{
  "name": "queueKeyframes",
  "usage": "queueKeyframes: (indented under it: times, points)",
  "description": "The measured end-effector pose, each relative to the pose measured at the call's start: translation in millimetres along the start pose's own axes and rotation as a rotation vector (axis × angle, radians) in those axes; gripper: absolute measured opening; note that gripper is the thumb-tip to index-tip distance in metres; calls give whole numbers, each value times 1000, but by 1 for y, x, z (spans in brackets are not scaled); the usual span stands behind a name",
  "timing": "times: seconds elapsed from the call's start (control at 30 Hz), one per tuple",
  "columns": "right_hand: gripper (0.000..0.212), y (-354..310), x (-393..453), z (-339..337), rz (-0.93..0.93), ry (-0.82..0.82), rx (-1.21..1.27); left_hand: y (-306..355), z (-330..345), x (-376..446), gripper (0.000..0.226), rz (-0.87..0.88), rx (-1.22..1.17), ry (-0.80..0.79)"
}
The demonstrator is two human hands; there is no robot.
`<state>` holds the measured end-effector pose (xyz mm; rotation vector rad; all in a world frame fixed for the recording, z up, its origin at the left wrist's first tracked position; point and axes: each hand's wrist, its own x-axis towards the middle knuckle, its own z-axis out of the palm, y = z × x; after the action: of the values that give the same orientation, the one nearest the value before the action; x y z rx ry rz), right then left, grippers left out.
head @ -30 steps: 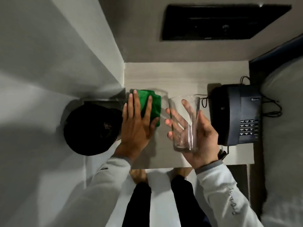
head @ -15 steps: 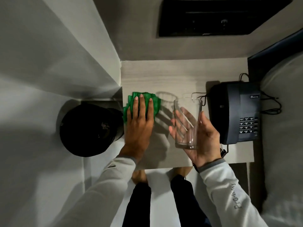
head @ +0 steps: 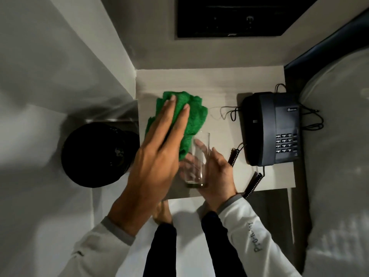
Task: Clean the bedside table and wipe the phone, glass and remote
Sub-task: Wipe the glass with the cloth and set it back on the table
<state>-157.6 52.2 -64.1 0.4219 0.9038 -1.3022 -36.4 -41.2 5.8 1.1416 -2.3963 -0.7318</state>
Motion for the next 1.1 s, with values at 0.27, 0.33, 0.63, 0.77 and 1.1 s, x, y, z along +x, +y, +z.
queueKeyframes:
  times: [0.27, 0.33, 0.63, 0.77, 1.1]
  points:
    - [58, -3, -2, 24, -113, -57, -113, 30, 6, -8, 49, -43, -94, -72]
    - [46, -9, 1, 25, -139, -24, -87, 32, 2, -24, 48, -25, -128, -110]
    - [41, -21, 13, 42, -148, -64, -97, 22, -35, -41, 45, -169, -272, -31]
    - [51, 1, 11, 53, -127, -77, -173, 18, -25, 6, 45, -173, -149, 29]
    - [50, -42, 13, 45, -139, -17, -153, 24, -29, -70, 54, -23, -125, -261]
